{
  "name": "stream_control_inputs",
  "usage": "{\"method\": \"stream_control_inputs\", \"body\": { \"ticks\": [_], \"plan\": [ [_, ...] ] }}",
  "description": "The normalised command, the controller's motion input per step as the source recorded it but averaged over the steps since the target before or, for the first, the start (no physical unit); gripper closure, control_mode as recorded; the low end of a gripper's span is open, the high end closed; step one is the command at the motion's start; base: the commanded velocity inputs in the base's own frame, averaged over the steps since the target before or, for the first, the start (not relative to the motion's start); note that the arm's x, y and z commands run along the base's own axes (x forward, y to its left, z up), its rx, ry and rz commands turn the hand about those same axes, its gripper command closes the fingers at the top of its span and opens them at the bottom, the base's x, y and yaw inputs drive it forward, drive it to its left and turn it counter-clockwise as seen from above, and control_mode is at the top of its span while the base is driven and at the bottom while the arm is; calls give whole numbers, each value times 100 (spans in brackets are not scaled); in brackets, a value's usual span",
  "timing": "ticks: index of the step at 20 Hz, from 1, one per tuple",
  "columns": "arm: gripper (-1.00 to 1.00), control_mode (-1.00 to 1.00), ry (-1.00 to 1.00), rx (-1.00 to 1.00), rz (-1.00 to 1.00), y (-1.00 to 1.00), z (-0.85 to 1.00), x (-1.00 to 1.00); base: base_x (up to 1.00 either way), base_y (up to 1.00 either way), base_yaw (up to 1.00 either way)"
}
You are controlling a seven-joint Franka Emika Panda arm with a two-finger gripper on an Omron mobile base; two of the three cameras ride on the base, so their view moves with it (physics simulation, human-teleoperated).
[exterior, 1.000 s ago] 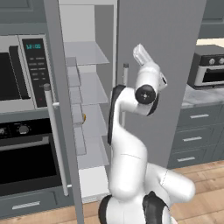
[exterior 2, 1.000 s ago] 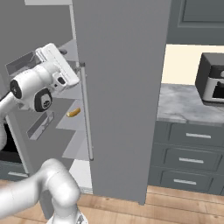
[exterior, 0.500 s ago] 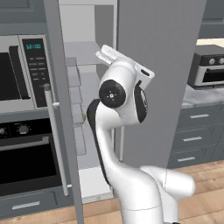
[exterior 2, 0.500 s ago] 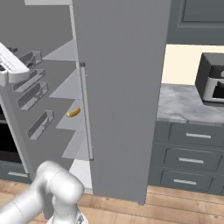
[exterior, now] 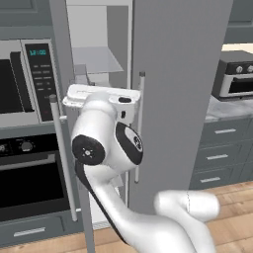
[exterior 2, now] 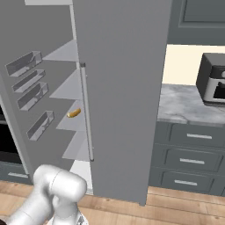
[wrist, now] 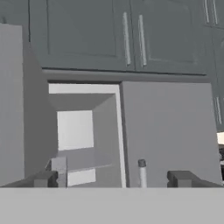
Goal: Pick up the frozen chicken drumstick from the freezer, place it on any shelf in the fridge, and close the fridge and freezer doors when done.
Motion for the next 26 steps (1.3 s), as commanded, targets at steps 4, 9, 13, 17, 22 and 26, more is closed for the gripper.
{"method": "stream_control_inputs", "body": {
  "ticks": [4,9,13,17,22,26],
  "plan": [
    [-100,-100,3,-35,8,100,-13,0,0,0,0],
    [-100,-100,2,-31,0,98,0,2,0,0,0],
    [-100,-100,0,-26,-7,100,0,8,0,0,0],
    [-100,-100,4,-21,-15,76,0,39,0,0,0],
    [-100,-100,11,-16,-8,37,0,58,0,0,0],
    [-100,-100,6,-4,-5,4,-5,10,0,0,0]
  ]
}}
